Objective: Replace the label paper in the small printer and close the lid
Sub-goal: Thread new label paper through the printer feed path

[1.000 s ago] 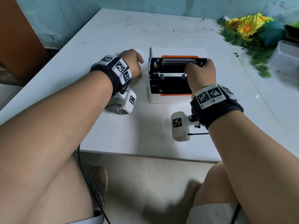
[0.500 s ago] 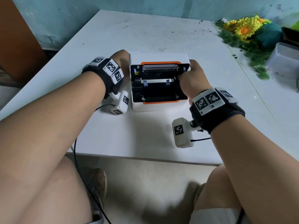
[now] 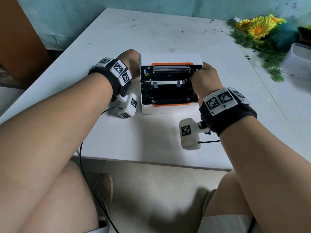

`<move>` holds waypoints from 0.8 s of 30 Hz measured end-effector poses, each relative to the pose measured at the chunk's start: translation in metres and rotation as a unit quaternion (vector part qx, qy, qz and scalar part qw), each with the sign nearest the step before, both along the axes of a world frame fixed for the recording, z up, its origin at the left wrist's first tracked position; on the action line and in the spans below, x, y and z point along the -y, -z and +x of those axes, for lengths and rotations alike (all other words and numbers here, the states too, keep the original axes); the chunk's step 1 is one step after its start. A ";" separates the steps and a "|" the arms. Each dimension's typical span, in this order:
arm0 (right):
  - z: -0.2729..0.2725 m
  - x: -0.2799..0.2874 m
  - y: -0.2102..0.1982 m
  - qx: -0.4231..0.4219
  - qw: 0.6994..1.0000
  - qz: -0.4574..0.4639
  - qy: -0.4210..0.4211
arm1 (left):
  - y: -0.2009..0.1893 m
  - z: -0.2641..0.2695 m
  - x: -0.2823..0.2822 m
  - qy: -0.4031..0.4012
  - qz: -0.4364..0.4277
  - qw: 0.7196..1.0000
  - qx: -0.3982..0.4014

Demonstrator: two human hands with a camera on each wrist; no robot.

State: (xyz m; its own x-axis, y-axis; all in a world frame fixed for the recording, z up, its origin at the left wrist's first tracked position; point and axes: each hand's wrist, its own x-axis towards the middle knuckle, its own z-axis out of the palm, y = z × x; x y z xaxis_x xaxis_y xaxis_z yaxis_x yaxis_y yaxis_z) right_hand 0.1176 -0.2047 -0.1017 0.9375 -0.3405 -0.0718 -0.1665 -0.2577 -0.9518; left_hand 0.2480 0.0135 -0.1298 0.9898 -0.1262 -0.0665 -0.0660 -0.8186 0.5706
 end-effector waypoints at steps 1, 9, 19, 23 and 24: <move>-0.001 0.000 -0.001 0.003 1.000 0.004 0.007 | -0.006 -0.010 0.003 -0.002 0.033 0.999 0.008; 0.007 0.013 0.004 -0.002 0.997 0.001 0.074 | -0.022 -0.042 0.009 -0.041 0.076 0.995 0.051; 0.003 0.034 -0.001 -0.049 0.998 0.034 0.001 | -0.005 -0.039 -0.005 -0.045 0.015 0.996 0.070; -0.002 0.030 -0.008 -0.042 0.998 0.051 0.012 | -0.004 -0.040 -0.007 -0.016 0.025 0.998 0.055; -0.002 0.031 -0.010 -0.047 0.999 0.013 0.004 | -0.004 -0.039 -0.007 -0.014 0.035 0.998 0.050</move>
State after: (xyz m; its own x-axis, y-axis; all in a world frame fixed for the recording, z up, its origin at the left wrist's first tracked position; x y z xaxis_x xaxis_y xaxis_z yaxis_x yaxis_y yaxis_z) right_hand 0.1151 -0.2355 -0.0917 0.9236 -0.3446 -0.1680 -0.2568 -0.2308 -0.9385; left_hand 0.2089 0.0203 -0.1259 0.9950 -0.0965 0.0251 -0.0960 -0.8586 0.5036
